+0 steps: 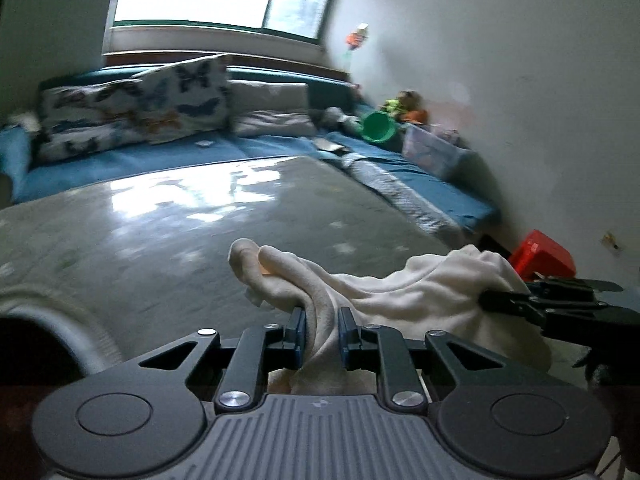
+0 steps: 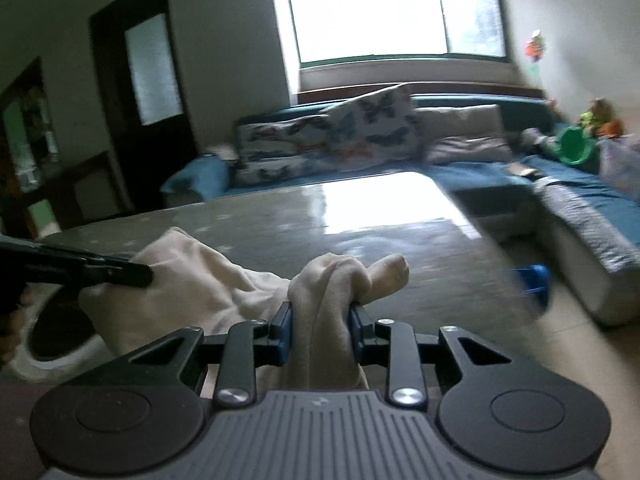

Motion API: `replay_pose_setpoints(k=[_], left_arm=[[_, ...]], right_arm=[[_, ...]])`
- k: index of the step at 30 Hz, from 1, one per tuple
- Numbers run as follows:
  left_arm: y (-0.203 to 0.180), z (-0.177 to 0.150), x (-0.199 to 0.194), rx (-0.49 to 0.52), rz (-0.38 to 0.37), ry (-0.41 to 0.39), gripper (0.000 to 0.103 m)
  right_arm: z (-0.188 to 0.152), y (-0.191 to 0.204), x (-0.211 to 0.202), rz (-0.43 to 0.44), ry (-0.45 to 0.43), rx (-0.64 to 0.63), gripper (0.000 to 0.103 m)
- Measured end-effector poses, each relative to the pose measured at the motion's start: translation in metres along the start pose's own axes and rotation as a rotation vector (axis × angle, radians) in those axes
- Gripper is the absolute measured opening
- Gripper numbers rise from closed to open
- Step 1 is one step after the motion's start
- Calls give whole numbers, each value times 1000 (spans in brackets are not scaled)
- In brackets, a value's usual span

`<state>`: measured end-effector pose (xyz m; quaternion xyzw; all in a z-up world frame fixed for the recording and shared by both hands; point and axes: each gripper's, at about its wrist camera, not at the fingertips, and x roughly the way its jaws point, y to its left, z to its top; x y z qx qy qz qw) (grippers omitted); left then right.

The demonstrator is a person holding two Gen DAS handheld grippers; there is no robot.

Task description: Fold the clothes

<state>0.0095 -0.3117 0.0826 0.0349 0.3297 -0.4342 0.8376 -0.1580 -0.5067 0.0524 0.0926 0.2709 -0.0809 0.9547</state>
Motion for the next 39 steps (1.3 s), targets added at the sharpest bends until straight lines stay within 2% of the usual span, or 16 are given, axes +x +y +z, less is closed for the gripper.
replay_pose_setpoints(k=[5,8,12,15,19,20,21,22,24,29,32,34,35,36,37,39], left_arm=[[-36,5,33,36,-46,8,18],[-44,-1,51,37,-42,32,22],[-38,-16,65,49,-9,102,26],[-28,-23,58,79,11,115,28],[-13,-25,45,68,37,102,32],[-10,-26,42,66,51,100,34],[-7,-26,39,65,65,97,45],[-4,-27,34,67,75,90,49],[1,-29,22,70,94,76,49],[17,-42,-9,53,169,65,50],[32,-52,-27,33,222,48,60],[42,-59,-37,10,257,45,62],[47,-62,-42,-2,274,46,62],[52,-65,-46,-17,289,45,66],[57,-68,-50,-37,303,43,71],[66,-75,-60,-76,330,37,73]], right_arm=[[5,-31,-9,-117,-13,-11,28],[0,-49,2,-178,24,2,34],[-13,-61,7,-252,33,10,42],[-18,-60,2,-281,16,-6,42],[-14,-51,11,-227,13,-4,42],[-14,-48,16,-206,18,-4,41],[-13,-45,21,-185,25,-6,41],[-13,-42,27,-165,31,-8,41],[-11,-35,40,-133,48,-6,40],[-14,-26,70,-173,99,-36,41],[-14,-19,66,-166,84,-47,41],[-12,-10,59,-156,64,-63,45],[-11,-4,56,-146,56,-72,53],[-10,3,53,-133,48,-80,57],[-10,11,50,-115,41,-90,57],[-8,28,45,-67,33,-114,59]])
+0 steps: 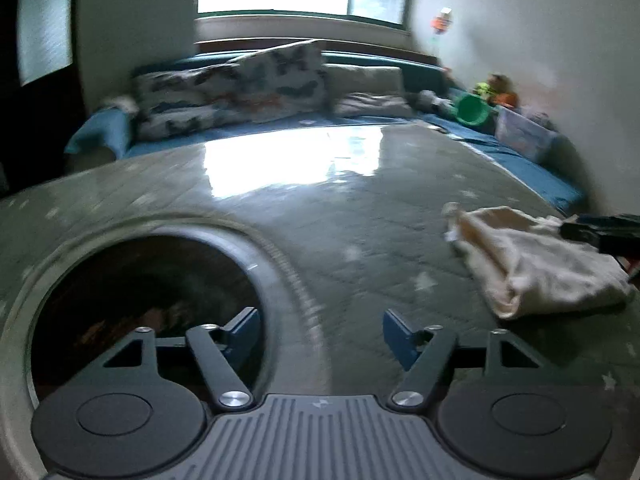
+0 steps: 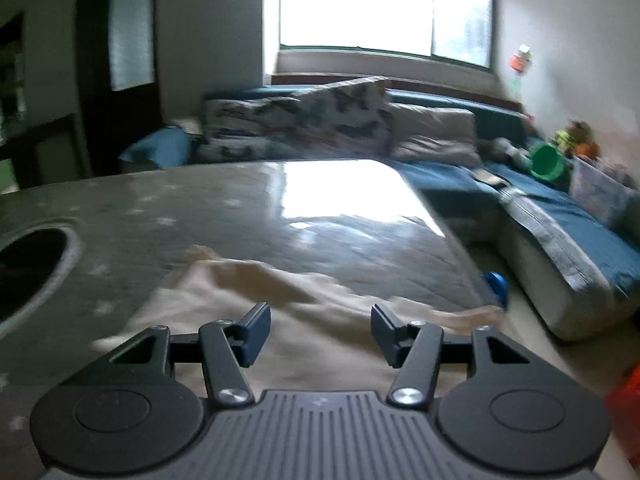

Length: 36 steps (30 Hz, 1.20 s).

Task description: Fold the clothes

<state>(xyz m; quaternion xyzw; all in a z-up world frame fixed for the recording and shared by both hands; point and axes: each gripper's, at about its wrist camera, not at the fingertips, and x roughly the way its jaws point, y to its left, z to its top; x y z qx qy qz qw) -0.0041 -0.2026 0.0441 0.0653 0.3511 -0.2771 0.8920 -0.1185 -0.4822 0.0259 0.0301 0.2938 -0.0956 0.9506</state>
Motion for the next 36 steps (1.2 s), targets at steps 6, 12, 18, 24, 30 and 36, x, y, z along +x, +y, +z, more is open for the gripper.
replay_pose_setpoints(k=[6,12,18,24,30,36], left_arm=[[28,-14,-22,-58,91,-34,89],[56,-30,-38,-98,225,-57,99],[86,-47,-42,-152,355,-40,101],[114,-57,-46,-210,432,-59,103],[135,-67,-40,-248,489,-52,103],[146,-70,-37,-275,490,-44,103]], right_arm=[[15,61,-2,190,6,-76,76],[23,130,17,318,17,-184,81],[23,191,44,404,48,-255,86],[18,220,65,411,77,-298,97],[11,230,78,394,97,-310,103],[6,239,88,376,109,-341,103]])
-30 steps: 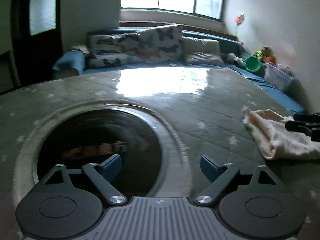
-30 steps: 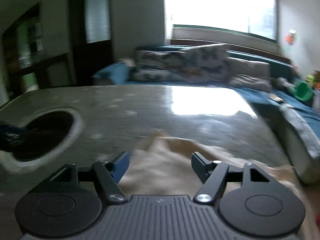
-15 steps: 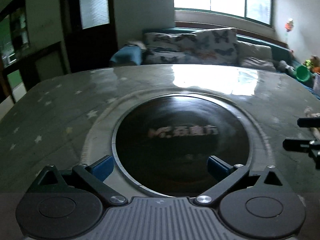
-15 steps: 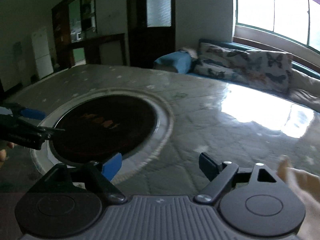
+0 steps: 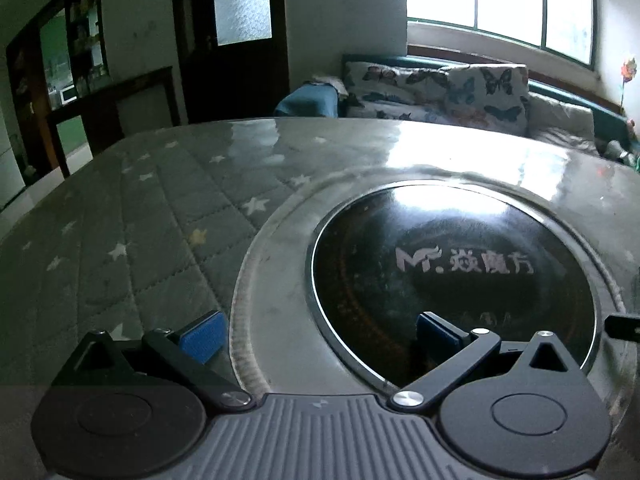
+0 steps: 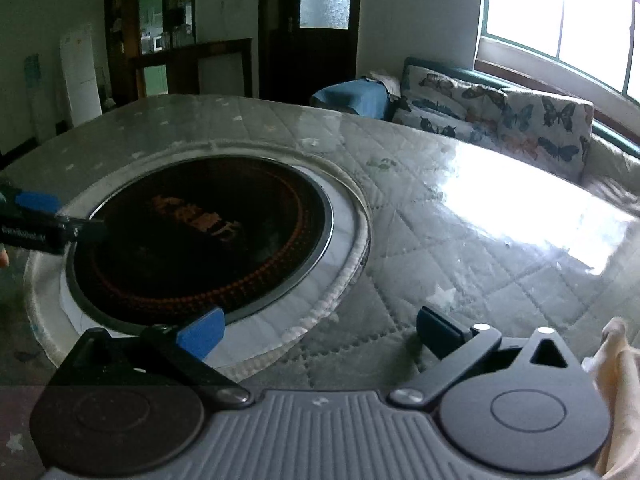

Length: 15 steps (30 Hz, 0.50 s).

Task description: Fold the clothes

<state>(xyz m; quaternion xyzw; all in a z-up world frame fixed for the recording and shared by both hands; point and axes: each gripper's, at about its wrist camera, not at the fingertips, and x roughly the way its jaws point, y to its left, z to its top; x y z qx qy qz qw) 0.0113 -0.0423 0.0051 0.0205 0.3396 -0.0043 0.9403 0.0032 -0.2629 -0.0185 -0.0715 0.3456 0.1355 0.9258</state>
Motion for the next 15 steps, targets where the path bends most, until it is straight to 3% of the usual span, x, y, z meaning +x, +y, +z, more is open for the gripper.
replay_pose_setpoints(k=[15], left_arm=[[6,5,13,5,29,9,103]], right_arm=[[14,-3,24,-53,6,43,103]])
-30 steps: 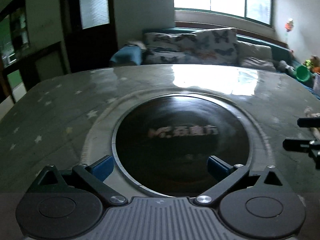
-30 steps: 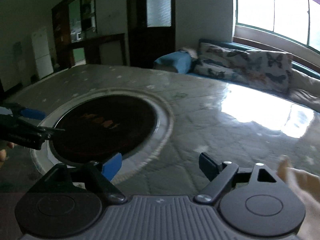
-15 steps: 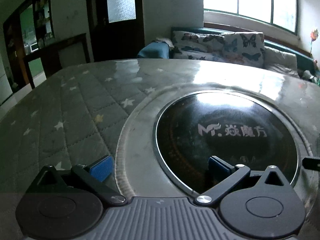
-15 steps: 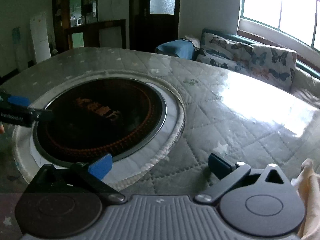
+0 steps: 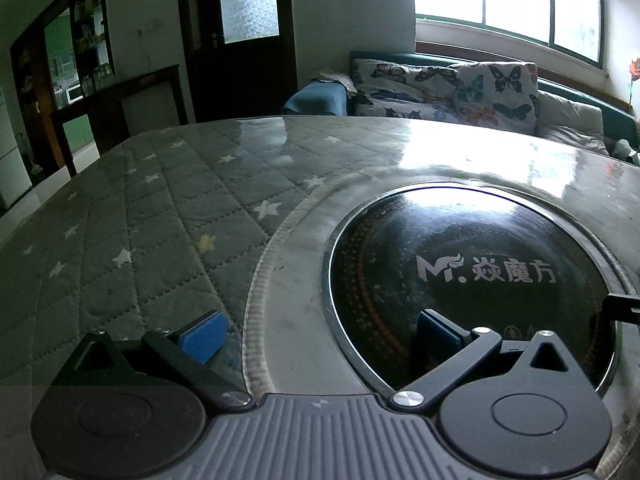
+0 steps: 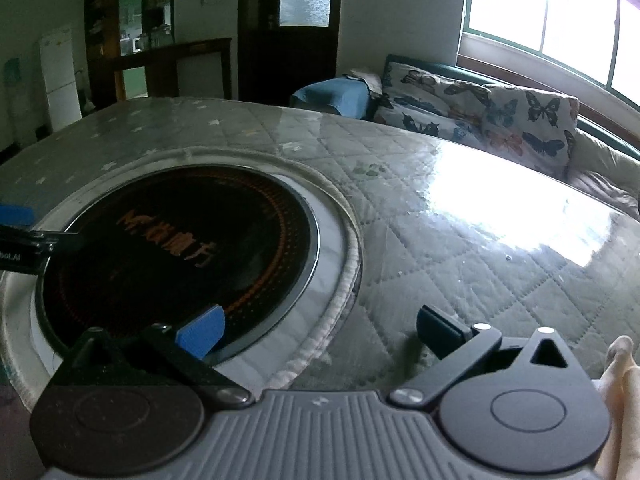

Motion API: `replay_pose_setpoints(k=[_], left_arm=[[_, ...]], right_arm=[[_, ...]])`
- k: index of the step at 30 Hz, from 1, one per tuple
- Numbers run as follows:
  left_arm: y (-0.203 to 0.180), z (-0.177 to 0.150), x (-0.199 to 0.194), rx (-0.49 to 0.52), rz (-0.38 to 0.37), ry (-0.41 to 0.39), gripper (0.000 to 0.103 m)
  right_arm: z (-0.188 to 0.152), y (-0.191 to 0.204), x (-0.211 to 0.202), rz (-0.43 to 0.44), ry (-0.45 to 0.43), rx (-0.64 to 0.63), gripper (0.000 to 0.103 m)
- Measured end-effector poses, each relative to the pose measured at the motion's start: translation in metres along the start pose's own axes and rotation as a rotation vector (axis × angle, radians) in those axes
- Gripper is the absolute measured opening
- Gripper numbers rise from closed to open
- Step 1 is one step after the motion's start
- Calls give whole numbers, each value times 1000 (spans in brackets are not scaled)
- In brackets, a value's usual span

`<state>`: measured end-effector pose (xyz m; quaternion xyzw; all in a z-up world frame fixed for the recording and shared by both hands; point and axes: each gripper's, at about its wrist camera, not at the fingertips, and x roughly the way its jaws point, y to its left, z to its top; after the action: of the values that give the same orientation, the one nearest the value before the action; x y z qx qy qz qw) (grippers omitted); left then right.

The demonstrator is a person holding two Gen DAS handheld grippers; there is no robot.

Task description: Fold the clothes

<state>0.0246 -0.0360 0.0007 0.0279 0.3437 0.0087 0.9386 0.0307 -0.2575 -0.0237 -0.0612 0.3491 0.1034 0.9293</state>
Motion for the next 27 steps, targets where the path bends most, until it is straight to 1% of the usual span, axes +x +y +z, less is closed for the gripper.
replay_pose_setpoints(k=[27], left_arm=[[-1,1,4,-2,-1,1,103]], right_arm=[[-1,-3,2,0,-1,-2,103]])
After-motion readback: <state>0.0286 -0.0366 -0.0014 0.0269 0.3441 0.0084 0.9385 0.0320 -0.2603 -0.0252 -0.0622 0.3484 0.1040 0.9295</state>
